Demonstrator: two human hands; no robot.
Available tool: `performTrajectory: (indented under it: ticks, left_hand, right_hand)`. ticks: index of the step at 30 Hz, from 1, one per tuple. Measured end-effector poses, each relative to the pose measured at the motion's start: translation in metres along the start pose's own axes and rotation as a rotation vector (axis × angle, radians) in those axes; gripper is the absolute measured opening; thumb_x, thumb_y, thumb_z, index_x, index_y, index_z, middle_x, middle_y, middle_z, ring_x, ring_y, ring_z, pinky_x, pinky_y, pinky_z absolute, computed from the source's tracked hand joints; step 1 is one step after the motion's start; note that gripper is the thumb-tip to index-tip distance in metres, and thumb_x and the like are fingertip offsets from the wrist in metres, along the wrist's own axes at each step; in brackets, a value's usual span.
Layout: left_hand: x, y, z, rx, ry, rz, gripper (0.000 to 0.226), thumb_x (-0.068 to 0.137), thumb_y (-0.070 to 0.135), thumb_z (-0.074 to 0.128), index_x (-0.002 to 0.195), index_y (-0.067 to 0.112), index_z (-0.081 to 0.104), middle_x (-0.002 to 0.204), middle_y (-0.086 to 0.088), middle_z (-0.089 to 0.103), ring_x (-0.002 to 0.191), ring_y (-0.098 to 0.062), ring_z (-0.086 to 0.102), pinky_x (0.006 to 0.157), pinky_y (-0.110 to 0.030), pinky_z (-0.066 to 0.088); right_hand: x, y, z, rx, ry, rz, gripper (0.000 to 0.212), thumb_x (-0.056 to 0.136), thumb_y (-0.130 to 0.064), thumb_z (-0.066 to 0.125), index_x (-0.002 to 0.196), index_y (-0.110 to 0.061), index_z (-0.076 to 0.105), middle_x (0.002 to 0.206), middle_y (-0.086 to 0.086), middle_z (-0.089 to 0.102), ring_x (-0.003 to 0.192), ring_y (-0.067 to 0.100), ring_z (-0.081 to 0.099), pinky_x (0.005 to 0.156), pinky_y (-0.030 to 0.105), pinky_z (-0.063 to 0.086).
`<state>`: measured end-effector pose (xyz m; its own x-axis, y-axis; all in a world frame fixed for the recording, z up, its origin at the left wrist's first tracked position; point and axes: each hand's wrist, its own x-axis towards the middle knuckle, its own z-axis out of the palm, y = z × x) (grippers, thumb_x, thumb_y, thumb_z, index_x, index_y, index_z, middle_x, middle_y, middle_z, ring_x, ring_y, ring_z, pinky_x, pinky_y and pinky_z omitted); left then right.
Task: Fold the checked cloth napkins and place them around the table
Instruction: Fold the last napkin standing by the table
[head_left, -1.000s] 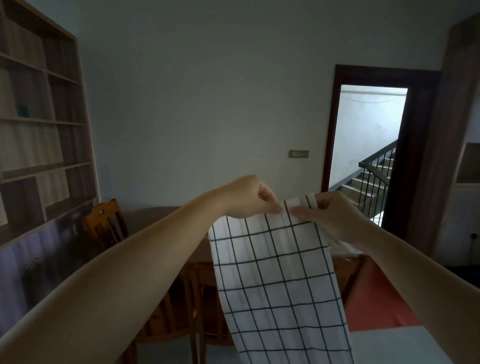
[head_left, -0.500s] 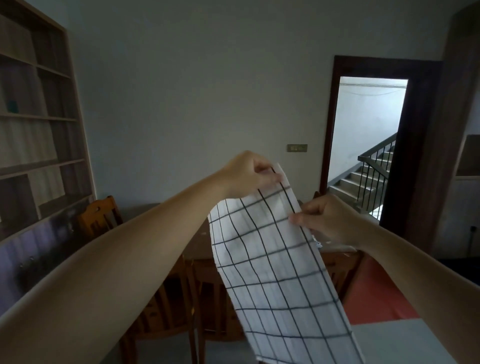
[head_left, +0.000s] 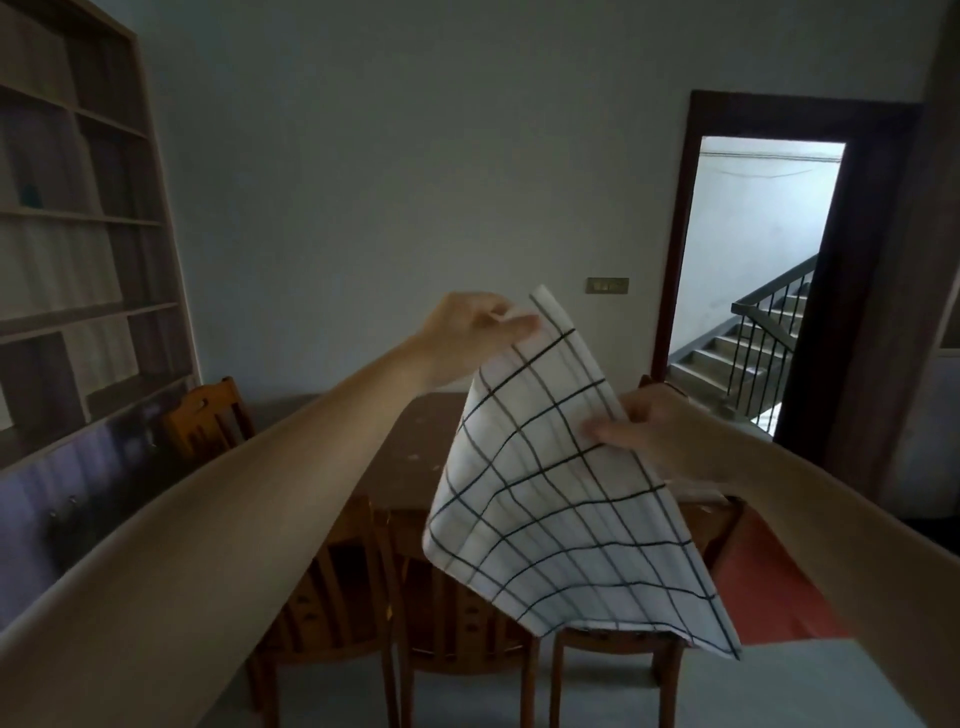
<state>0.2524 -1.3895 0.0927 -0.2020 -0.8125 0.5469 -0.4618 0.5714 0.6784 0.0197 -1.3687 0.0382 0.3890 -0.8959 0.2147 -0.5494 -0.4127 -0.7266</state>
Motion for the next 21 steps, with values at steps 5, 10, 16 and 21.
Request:
performTrajectory:
  ticks: [5, 10, 16, 21]
  left_hand:
    - [-0.034, -0.056, 0.017, -0.683, 0.075, -0.53, 0.062, 0.094, 0.064, 0.038, 0.114, 0.013, 0.068, 0.113, -0.013, 0.07, 0.103, -0.023, 0.062, 0.089, -0.038, 0.044]
    - [-0.069, -0.07, 0.055, -0.801, -0.191, -0.592, 0.058, 0.099, 0.058, 0.026, 0.125, 0.023, 0.064, 0.111, 0.007, 0.066, 0.106, -0.008, 0.057, 0.101, -0.026, 0.042]
    - [-0.076, -0.086, 0.058, -0.924, -0.308, -0.616, 0.077, 0.082, 0.074, 0.035, 0.128, 0.017, 0.058, 0.123, -0.007, 0.067, 0.117, -0.022, 0.06, 0.106, -0.043, 0.044]
    - [-0.072, -0.078, 0.07, -0.409, -0.215, -0.537, 0.025, 0.086, 0.021, 0.074, 0.109, 0.013, 0.071, 0.112, -0.007, 0.073, 0.105, -0.023, 0.068, 0.097, -0.045, 0.054]
  right_hand:
    - [0.006, 0.003, -0.027, 0.511, 0.032, 0.045, 0.028, 0.079, -0.026, 0.066, 0.095, -0.004, 0.073, 0.101, 0.016, 0.074, 0.092, 0.028, 0.072, 0.073, 0.032, 0.061]
    - [0.018, 0.017, -0.027, 0.554, 0.199, 0.318, 0.03, 0.085, -0.022, 0.066, 0.107, -0.003, 0.069, 0.094, 0.018, 0.073, 0.081, 0.03, 0.07, 0.072, 0.039, 0.059]
    - [0.021, 0.031, -0.019, 0.589, 0.332, 0.451, 0.02, 0.085, -0.024, 0.067, 0.099, -0.01, 0.07, 0.097, 0.016, 0.073, 0.084, 0.03, 0.069, 0.069, 0.037, 0.056]
    - [0.02, 0.035, -0.02, 0.555, 0.357, 0.456, 0.018, 0.087, -0.025, 0.067, 0.096, -0.009, 0.07, 0.084, 0.014, 0.072, 0.073, 0.029, 0.067, 0.064, 0.034, 0.054]
